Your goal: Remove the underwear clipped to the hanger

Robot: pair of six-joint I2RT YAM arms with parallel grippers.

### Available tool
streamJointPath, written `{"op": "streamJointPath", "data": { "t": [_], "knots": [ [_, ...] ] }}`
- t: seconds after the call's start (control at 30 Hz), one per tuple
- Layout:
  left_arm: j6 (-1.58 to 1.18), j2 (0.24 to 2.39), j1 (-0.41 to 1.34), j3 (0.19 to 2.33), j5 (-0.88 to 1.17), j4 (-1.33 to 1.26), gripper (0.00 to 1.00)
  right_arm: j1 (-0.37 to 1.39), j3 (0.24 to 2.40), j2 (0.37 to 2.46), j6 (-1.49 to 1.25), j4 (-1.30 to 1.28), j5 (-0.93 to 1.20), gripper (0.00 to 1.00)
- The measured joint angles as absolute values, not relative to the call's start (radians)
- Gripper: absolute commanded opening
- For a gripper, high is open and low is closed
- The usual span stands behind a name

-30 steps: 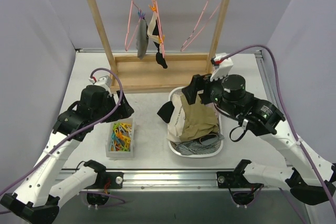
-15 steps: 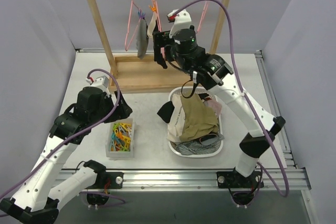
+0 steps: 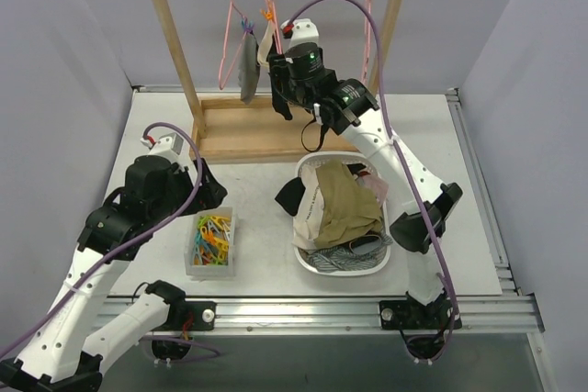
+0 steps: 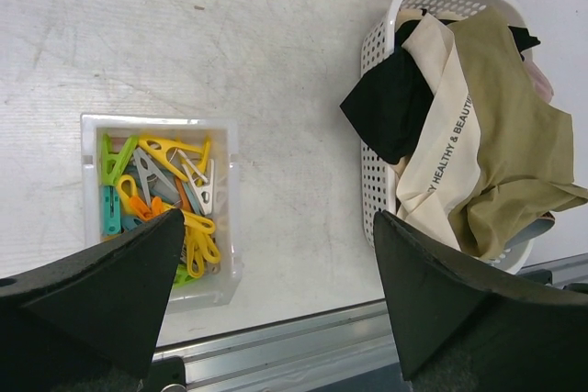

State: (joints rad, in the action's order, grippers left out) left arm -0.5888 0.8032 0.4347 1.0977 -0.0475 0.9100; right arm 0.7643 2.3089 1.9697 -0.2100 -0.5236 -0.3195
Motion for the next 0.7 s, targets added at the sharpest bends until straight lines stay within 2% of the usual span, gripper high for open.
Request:
{"op": "streamJointPath", "data": {
  "t": [0.1,0.17,0.23,0.27,0.3,0.7],
  "knots": [
    [-0.587,0.798,0.432,1.098,-0.048,0.912,0.93,0.755,2.325,1.997,-0.216,-0.535,-0.297,0.49],
    [-0.586,0.794,0.430,1.098,-0.049,0.913,0.93,0.749,2.334,2.012,-0.223,-0.539,-0.281,0.40],
    [-0.585,0.791,0.428,1.098,-0.050,0.913,0.93,0.745,2.350,2.026,-0.228,-0.545,-0.268,0.24],
    [-0.584,0.789,0.428,1.098,-0.050,0.914,0.94,0.742,2.359,2.032,-0.229,-0.545,-0.261,0.06],
    [-0.582,0.788,0.428,1.098,-0.051,0.914,0.94,0.740,2.367,2.037,-0.228,-0.545,-0.256,0.00],
    [-0.579,0.786,0.417,1.098,-0.053,0.915,0.94,0.737,2.379,2.032,-0.193,-0.548,-0.251,0.00]
  ]
}}
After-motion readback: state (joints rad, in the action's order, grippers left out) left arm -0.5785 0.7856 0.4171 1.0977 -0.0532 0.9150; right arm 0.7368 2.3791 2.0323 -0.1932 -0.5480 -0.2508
